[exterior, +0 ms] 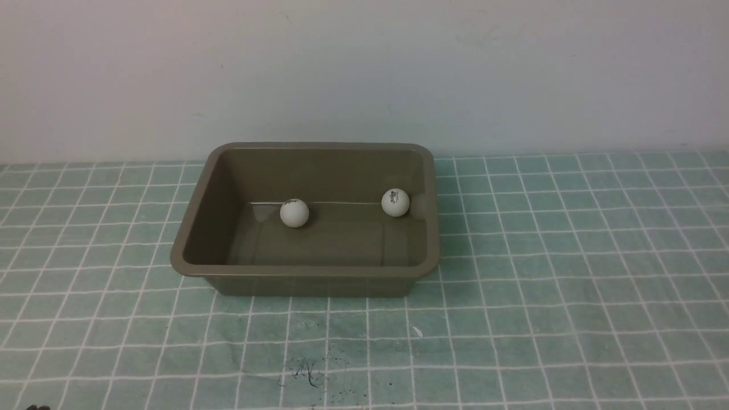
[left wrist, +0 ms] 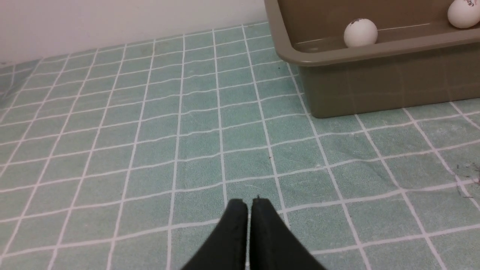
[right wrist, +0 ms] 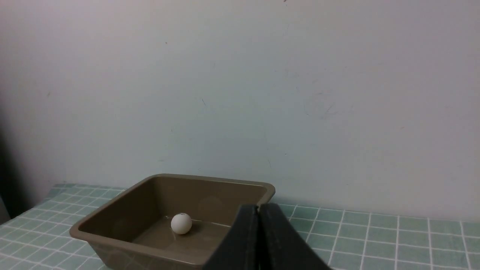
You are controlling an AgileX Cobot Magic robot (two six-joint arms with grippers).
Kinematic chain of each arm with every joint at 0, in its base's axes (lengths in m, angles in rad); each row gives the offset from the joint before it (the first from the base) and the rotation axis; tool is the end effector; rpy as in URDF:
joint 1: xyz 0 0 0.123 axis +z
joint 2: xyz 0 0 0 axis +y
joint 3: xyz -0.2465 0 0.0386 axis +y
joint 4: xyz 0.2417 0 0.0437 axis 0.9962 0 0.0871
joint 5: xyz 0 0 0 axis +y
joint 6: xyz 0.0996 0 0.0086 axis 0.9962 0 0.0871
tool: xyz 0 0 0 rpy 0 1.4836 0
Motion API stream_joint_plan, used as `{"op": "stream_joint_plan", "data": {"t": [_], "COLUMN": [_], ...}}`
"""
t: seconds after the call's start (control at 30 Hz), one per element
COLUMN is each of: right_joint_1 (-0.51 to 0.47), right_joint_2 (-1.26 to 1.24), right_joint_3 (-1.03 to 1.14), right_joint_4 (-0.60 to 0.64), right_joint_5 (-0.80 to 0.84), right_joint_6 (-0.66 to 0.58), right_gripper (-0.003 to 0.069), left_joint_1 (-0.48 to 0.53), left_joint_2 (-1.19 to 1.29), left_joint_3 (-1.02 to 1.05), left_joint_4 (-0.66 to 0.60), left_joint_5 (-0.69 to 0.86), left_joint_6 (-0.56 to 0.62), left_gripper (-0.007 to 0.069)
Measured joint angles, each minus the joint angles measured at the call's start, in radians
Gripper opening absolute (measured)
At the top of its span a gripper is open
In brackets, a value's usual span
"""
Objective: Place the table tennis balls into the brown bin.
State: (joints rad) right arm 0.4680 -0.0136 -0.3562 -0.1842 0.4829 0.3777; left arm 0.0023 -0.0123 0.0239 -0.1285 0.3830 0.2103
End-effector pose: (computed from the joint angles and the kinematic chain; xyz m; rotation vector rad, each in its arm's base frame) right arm 0.0593 0.0204 0.2844 -0.1368 1.6031 0.4631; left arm 0.0905 -0.0046 0.1694 0.1161 1.8714 0.0193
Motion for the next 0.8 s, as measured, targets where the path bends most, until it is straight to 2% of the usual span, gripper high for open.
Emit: {"op": "stream_joint_plan", "data": {"t": [0.33, 0.4, 0.53, 0.63, 0.8], "right_joint_1": [-0.009, -0.072, -0.268, -0.352, -0.376], "right_joint_2": [0.0, 0.0, 0.0, 0.001, 0.001], "right_joint_3": [0.051, 0.112, 0.264, 0.361, 0.374], "right_joint_4": [-0.004, -0.014, -0.028, -0.03, -0.037], "right_joint_5": [0.025, 0.02, 0.006, -0.005, -0.086], "right_joint_6": [0.0, 0.0, 0.0, 0.002, 0.001], "right_gripper": [-0.0013, -0.0013, -0.0013, -0.0013, -0.0013], "left_joint_1": [0.0, 0.0, 0.0, 0.0, 0.0], "left_joint_2": [0.0, 0.0, 0.0, 0.0, 0.0], "left_joint_3": [0.0, 0.0, 0.0, 0.0, 0.0], "left_joint_4": [0.0, 0.0, 0.0, 0.0, 0.0], "left_joint_5": [0.0, 0.0, 0.0, 0.0, 0.0], "left_joint_6": [0.0, 0.0, 0.0, 0.0, 0.0], "left_gripper": [-0.0005, -0.0005, -0.0005, -0.0005, -0.0005]}}
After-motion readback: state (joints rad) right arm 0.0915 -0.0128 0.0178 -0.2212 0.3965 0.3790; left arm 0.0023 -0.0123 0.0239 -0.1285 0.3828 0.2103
